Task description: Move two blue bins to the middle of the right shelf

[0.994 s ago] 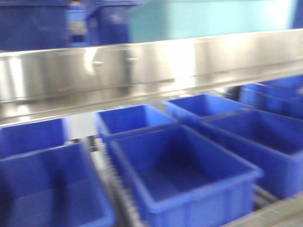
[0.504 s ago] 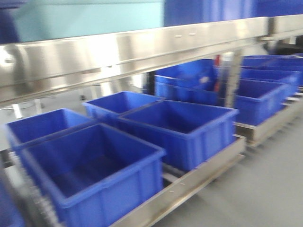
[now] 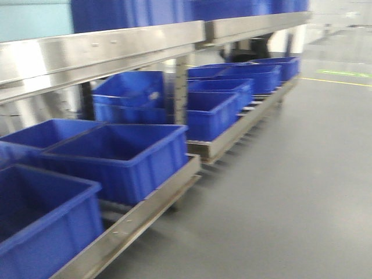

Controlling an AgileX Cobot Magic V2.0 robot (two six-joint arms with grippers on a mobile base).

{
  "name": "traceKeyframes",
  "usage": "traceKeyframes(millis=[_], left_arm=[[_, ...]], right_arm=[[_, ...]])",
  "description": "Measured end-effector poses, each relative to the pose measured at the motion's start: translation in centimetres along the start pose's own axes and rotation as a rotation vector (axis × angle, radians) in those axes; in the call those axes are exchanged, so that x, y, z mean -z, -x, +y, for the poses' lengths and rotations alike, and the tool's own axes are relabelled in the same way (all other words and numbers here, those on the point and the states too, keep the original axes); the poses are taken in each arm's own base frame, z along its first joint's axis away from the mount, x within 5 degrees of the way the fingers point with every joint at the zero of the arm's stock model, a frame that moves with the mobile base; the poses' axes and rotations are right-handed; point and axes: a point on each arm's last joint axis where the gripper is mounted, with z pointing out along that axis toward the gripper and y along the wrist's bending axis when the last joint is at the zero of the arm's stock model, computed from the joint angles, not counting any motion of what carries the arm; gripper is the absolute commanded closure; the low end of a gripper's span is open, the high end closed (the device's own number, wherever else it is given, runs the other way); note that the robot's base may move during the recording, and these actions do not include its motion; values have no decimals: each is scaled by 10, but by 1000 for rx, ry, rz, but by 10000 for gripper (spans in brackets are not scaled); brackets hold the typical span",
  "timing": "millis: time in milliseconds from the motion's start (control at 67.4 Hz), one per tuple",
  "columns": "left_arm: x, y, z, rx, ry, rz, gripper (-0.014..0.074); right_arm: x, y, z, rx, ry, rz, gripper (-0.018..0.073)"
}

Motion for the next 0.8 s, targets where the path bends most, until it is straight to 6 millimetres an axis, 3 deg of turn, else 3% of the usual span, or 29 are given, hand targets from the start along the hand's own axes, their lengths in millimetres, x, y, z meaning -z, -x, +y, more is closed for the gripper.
traceKeyframes(millis=[801], left_arm=[[0, 5, 0, 0, -5, -52, 708]], right_arm=[[-1, 0, 0, 1, -1, 0, 712]])
